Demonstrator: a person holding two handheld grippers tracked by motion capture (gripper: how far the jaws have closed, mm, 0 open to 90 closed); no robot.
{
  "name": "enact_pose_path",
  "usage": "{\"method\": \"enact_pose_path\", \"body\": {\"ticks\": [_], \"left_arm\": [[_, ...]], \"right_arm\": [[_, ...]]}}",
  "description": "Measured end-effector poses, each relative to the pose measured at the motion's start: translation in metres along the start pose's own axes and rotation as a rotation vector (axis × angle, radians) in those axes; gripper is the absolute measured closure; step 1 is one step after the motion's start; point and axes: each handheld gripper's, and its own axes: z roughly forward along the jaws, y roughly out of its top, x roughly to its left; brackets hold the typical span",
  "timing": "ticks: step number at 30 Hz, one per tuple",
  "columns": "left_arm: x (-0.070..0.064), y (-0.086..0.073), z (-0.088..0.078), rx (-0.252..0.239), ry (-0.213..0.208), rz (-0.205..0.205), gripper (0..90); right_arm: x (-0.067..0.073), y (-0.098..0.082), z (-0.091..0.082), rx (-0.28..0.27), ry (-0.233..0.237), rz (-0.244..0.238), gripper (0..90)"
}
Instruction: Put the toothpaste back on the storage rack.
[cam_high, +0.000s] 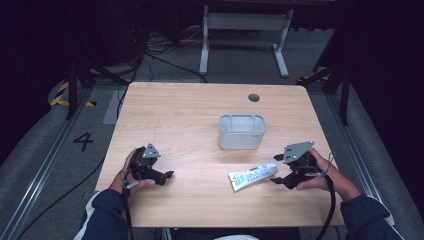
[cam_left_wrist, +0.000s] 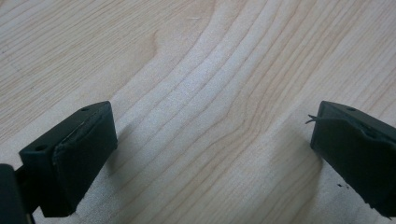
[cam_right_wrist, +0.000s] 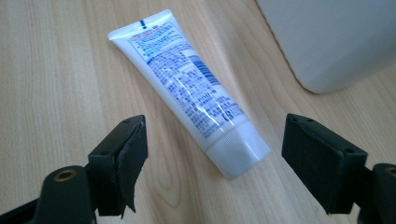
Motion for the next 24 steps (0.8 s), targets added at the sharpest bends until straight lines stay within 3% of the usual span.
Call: {"method": "enact_pose_path", "body": {"ticks": [16,21,24], "left_arm": [[-0.001,0.000,0.000,-0.001,0.004,-0.008,0.8],[-0.001,0.000,0.000,-0.002,0.003,-0.009,0.8],[-0.001,0.000,0.000,-0.001,0.004,-0.008,0.8]], "right_arm": [[0.008,0.042,0.033,0.104,0.101,-0.132,25.6],[0.015,0.053,0.047,0.211,0.136,-0.198,26.6],[0.018,0.058,0.055,0.243,0.137,-0.229,27.2]]}}
